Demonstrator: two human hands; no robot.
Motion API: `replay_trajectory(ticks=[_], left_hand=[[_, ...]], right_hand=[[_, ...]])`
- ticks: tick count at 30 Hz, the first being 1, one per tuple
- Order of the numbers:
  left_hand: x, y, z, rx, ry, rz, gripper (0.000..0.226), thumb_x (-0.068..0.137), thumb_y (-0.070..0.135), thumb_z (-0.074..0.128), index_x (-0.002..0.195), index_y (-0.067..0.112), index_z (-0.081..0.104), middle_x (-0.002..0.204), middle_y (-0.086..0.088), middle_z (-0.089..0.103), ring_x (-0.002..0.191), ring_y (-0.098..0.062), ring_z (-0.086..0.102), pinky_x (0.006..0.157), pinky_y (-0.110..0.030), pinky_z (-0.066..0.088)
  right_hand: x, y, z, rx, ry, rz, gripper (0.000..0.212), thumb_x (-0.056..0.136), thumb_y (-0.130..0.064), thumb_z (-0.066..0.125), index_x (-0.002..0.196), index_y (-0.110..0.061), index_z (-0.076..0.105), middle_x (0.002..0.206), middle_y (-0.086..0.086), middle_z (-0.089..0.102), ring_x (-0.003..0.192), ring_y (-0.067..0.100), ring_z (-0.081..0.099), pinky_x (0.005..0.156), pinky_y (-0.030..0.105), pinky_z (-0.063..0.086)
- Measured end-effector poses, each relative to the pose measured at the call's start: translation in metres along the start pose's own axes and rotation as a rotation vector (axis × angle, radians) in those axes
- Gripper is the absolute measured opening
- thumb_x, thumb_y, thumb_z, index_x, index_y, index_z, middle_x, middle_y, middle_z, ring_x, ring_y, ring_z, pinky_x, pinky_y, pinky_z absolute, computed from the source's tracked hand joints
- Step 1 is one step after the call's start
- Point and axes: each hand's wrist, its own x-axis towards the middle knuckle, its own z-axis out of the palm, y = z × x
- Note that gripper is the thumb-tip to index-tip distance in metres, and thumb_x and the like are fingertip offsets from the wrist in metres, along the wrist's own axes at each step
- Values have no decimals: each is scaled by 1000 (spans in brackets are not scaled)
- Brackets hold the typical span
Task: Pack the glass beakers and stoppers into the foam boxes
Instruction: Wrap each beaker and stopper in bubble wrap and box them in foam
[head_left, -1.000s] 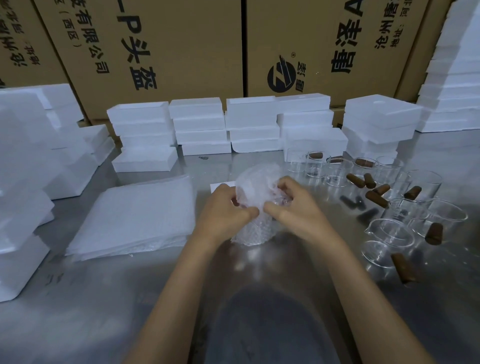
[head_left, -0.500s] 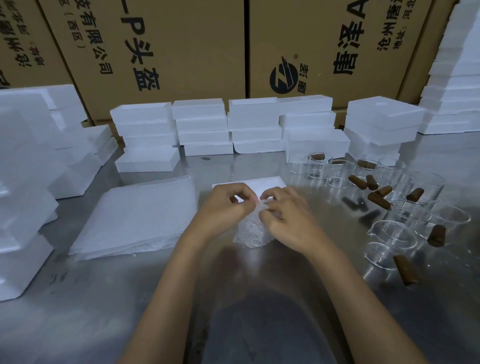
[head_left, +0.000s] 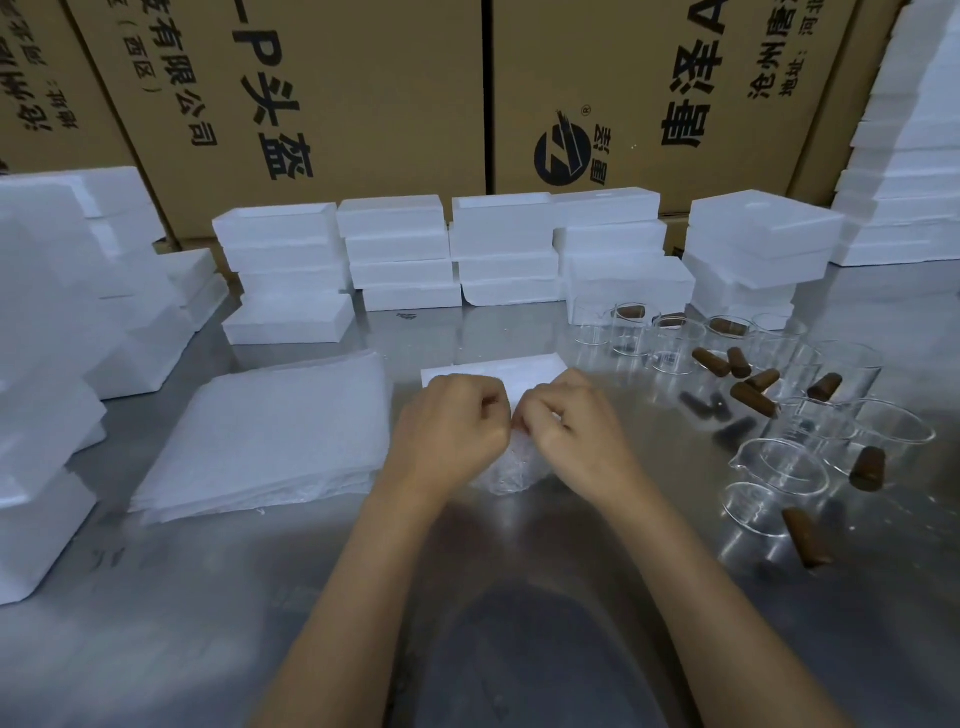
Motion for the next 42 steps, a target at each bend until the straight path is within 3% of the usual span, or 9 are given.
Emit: replay_trajectory(ticks=[3, 10, 15, 19, 24, 28, 32, 37, 42], left_hand=[[1, 1, -3, -94, 29, 5, 20, 77, 21, 50, 62, 12, 60, 68, 1, 59, 70, -22, 53, 65, -38, 49], [-2, 3, 6, 127, -81, -5, 49, 64, 67, 50, 64, 21, 65, 80, 7, 53, 79, -7, 50, 63, -24, 39], [-1, -5, 14, 229, -96, 171, 50, 69, 72, 61, 59, 23, 63, 106, 16, 44, 100, -8, 34, 80, -24, 24], [0, -8, 13, 118, -202, 33, 38, 68, 59, 74, 69, 23, 63, 106, 13, 46, 97, -10, 49, 77, -26, 43], [7, -11, -10, -210, 176, -44, 35, 64, 46, 74, 75, 29, 45, 89, 16, 50, 94, -12, 48, 69, -18, 33], [6, -18, -13, -296, 376, -43, 40, 82, 36, 71, 108, 41, 40, 106, 29, 46, 107, -4, 41, 78, -13, 34], [7, -30, 2, -171, 299, 21, 42, 88, 23, 69, 128, 26, 55, 132, 11, 54, 123, -15, 41, 97, -17, 27], [9, -39, 16, -68, 179, 19, 38, 90, 23, 66, 128, 25, 60, 134, 2, 55, 125, -22, 44, 95, -10, 19], [8, -48, 27, 18, 96, -55, 46, 96, 35, 59, 141, 32, 52, 151, -3, 43, 137, -23, 36, 111, -29, 22]], right_hand=[[-1, 2, 5, -8, -30, 18, 39, 85, -8, 49, 48, -20, 46, 61, 4, 51, 85, 15, 47, 72, 38, 44], [9, 9, -6, 549, 327, 227, 28, 75, -17, 43, 69, -23, 69, 77, -16, 70, 70, 1, 57, 63, 13, 43], [12, 33, -3, 398, 267, 333, 28, 90, -19, 46, 89, -23, 74, 113, -3, 67, 115, 17, 57, 104, 33, 41], [13, 42, 1, 366, 210, 421, 32, 98, -19, 46, 85, -17, 75, 112, -1, 67, 115, 19, 56, 106, 39, 41], [16, 45, -3, 479, 239, 517, 36, 99, -31, 48, 83, -13, 75, 86, -12, 69, 80, 4, 60, 71, 18, 43], [14, 45, 6, 313, 169, 426, 13, 89, -22, 64, 83, -15, 72, 96, -6, 65, 87, 9, 57, 82, 24, 43], [12, 45, 10, 260, 145, 387, 4, 84, -21, 67, 83, -20, 71, 97, -14, 56, 86, 5, 54, 81, 23, 40], [12, 45, 9, 246, 138, 381, 2, 82, -23, 69, 82, -23, 71, 97, -15, 53, 84, 4, 54, 81, 23, 41], [13, 44, 8, 248, 132, 384, 9, 82, -22, 70, 77, -30, 68, 97, -15, 52, 87, 5, 52, 83, 23, 40]])
